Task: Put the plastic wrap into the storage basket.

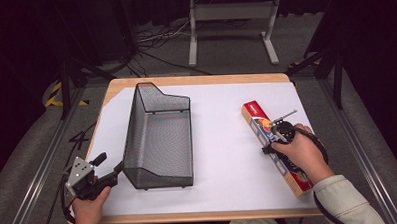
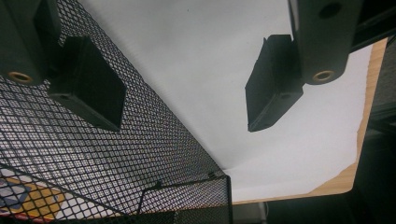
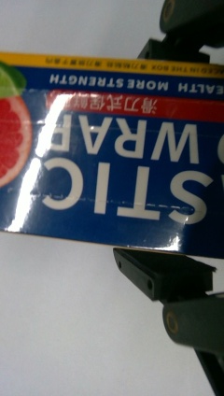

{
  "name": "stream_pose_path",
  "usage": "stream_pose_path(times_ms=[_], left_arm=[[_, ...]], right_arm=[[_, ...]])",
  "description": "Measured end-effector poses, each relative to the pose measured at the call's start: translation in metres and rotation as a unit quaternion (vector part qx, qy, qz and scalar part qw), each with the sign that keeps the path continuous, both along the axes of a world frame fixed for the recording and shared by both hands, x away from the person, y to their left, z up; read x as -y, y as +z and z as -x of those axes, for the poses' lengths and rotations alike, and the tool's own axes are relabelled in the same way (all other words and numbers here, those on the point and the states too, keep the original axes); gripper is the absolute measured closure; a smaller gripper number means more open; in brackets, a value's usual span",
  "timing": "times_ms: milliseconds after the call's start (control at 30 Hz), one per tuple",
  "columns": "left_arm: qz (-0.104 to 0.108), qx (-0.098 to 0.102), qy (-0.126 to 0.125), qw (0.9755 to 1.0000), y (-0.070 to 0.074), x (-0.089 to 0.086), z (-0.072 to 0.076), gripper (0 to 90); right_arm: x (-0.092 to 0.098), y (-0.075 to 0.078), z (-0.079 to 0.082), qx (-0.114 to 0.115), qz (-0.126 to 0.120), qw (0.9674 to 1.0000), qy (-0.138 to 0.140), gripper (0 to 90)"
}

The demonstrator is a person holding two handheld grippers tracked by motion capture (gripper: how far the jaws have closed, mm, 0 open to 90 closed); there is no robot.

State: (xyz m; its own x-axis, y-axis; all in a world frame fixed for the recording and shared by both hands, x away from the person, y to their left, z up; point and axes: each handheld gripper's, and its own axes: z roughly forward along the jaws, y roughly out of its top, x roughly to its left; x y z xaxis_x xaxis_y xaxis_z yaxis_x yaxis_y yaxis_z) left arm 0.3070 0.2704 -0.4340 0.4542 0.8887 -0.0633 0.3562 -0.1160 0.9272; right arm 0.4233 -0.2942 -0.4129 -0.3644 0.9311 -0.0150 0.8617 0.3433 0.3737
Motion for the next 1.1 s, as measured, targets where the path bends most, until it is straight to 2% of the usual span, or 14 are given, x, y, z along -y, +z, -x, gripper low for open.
stream_pose_path(times_ms=[167,367,600,933,1100], left_arm=[[0.0,0.0,0.0,1.0,0.0,0.0,0.0,29.8],[-0.001,0.0,0.001,1.0,0.0,0.0,0.0,29.8],[-0.001,0.0,0.001,1.0,0.0,-0.001,0.0,29.8],[-0.004,-0.002,0.005,1.0,0.0,0.001,0.0,29.9],[-0.004,-0.001,0.005,1.0,0.0,0.001,0.0,29.7]], right_arm=[[-0.002,0.002,0.002,0.003,0.011,0.9995,-0.03,39.0],[-0.003,0.002,0.003,0.006,0.016,0.9992,-0.037,39.9],[-0.002,0.005,0.005,-0.004,-0.011,0.9985,-0.053,40.1],[-0.003,0.036,0.007,0.014,-0.043,0.997,-0.062,40.1],[-0.002,0.05,0.009,0.023,-0.049,0.9965,-0.064,40.0]])
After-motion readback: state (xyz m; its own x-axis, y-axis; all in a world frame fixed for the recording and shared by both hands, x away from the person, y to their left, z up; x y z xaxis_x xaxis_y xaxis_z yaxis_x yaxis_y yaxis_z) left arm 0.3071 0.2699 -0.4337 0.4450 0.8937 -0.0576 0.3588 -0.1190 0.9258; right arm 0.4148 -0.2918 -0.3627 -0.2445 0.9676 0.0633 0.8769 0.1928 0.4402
